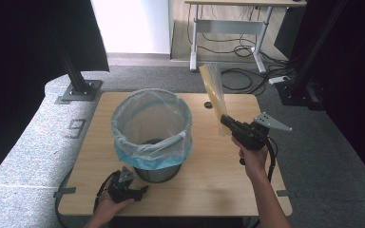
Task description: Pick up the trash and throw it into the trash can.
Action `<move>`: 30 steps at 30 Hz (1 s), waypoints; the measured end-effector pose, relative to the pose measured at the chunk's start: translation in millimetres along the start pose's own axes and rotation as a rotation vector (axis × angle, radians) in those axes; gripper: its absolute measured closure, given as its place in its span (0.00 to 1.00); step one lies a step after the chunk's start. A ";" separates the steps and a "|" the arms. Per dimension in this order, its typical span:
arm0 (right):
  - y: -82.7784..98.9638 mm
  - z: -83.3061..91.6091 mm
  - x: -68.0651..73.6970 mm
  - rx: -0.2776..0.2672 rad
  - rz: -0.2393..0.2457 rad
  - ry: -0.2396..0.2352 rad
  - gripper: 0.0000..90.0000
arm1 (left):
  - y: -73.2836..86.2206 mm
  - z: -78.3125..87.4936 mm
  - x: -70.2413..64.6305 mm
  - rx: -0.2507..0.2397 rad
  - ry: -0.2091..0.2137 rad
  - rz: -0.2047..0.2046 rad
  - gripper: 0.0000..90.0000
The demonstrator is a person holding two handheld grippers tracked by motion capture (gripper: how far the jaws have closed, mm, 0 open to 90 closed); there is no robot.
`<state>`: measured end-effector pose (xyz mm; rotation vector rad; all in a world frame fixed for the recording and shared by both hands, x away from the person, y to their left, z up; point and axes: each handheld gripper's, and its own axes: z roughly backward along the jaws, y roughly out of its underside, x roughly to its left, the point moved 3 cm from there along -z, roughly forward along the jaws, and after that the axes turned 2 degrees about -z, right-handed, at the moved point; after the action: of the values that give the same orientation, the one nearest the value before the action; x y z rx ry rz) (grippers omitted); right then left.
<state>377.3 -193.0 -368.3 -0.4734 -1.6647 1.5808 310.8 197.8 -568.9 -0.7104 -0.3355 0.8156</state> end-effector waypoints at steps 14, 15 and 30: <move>-11.7 -3.9 8.1 -0.038 0.003 -0.024 0.98 | 0.0 0.0 0.0 0.000 0.000 0.000 0.18; -12.1 -3.7 8.7 -0.038 0.005 -0.024 0.98 | 0.0 0.0 0.0 0.000 0.000 0.000 0.18; -19.6 -19.1 26.1 -0.034 0.033 -0.061 0.98 | 0.1 0.1 -0.2 0.000 -0.002 0.001 0.18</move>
<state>379.7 -164.3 -343.7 -0.4769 -1.7400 1.6078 310.6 197.7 -568.9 -0.7100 -0.3368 0.8170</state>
